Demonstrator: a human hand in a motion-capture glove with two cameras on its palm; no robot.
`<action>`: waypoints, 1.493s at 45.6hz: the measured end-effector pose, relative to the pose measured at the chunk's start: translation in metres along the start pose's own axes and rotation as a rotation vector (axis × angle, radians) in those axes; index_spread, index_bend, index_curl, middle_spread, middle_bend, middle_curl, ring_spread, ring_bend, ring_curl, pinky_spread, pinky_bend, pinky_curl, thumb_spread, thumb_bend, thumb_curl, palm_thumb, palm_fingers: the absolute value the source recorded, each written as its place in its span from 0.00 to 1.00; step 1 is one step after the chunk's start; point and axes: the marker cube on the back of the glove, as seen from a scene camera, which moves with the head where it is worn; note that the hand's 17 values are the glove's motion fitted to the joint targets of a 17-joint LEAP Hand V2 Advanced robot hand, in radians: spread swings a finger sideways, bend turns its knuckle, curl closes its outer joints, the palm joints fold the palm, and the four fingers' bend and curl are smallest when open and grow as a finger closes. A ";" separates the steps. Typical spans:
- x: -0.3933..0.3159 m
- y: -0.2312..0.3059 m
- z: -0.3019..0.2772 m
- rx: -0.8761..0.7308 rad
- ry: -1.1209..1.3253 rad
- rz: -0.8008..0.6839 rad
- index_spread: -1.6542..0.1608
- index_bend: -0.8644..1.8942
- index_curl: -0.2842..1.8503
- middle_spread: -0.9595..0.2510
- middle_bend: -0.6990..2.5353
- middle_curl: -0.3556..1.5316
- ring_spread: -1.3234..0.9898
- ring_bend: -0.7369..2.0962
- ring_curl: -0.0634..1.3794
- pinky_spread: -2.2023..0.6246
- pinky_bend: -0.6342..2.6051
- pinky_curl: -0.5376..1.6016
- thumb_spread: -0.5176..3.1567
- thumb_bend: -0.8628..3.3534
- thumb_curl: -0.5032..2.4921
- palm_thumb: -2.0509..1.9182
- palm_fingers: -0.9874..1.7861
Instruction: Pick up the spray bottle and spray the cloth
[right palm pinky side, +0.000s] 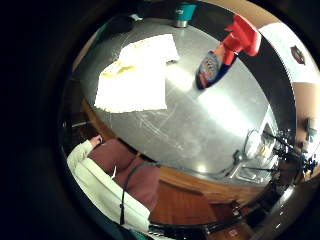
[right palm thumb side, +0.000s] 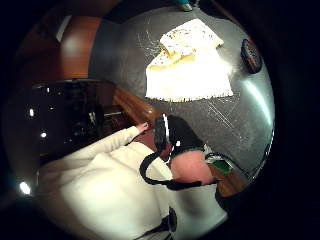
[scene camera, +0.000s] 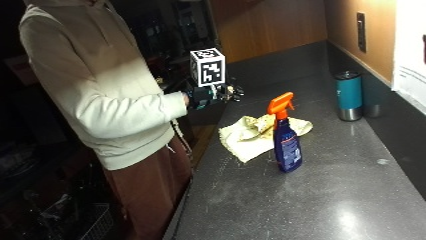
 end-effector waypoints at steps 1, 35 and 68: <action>-0.001 0.000 0.000 -0.002 0.001 -0.001 0.80 0.42 0.17 0.77 0.28 0.21 0.58 0.33 0.06 0.81 0.31 0.29 0.25 0.27 0.20 0.63 0.49; 0.009 0.001 -0.019 0.171 -0.040 -0.045 0.70 0.38 0.28 0.76 0.27 0.32 0.59 0.33 0.17 0.85 0.29 0.37 0.42 0.22 0.28 0.67 0.50; 0.112 0.082 -0.013 0.598 -0.321 0.202 0.72 0.35 0.25 0.76 0.28 0.35 0.57 0.37 0.23 0.84 0.32 0.41 0.42 0.20 0.31 0.69 0.49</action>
